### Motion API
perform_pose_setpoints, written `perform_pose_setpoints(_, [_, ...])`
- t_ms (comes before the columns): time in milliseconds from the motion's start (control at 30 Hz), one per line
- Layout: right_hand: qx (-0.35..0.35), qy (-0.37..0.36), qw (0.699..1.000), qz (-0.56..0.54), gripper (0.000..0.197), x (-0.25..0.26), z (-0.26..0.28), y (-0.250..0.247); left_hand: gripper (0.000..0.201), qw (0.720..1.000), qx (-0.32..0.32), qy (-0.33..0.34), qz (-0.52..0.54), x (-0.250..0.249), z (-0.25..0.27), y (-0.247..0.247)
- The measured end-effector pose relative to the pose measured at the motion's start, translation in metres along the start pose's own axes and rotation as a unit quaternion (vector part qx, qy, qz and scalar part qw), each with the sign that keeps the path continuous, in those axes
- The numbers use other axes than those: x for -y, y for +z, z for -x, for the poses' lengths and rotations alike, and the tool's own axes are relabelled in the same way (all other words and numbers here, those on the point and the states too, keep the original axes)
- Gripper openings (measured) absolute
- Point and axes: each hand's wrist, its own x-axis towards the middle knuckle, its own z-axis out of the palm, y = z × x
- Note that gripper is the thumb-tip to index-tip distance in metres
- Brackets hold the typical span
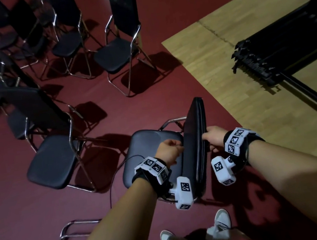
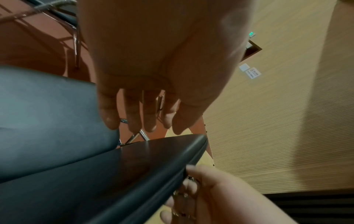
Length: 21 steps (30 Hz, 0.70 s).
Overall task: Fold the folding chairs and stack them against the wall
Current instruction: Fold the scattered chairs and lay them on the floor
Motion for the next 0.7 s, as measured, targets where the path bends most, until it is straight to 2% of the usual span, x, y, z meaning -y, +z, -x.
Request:
perform_pose_setpoints(167, [0.029,-0.053,0.997,0.045,0.031,0.040,0.005,0.038,0.023,1.000,0.027,-0.013,0.003,0.016,0.000,-0.041])
perform_pose_setpoints(300, [0.035,-0.083,0.995,0.030,0.048,0.075,0.005,0.077,0.034,0.998,0.044,-0.031,0.032,0.035,-0.018,-0.079])
perform_pose_setpoints(433, [0.015,-0.074,0.997,0.011,0.073,0.107,0.007,0.122,0.043,0.998,0.048,-0.028,0.030,0.053,-0.045,-0.125])
perform_pose_setpoints(567, [-0.008,-0.058,0.998,-0.032,0.070,0.132,-0.001,0.180,0.052,0.996,0.062,-0.009,-0.056,0.073,-0.072,-0.180])
perform_pose_setpoints(700, [-0.004,-0.028,0.998,-0.057,0.064,0.146,-0.003,0.230,0.060,0.994,0.027,0.000,-0.104,0.097,-0.084,-0.221])
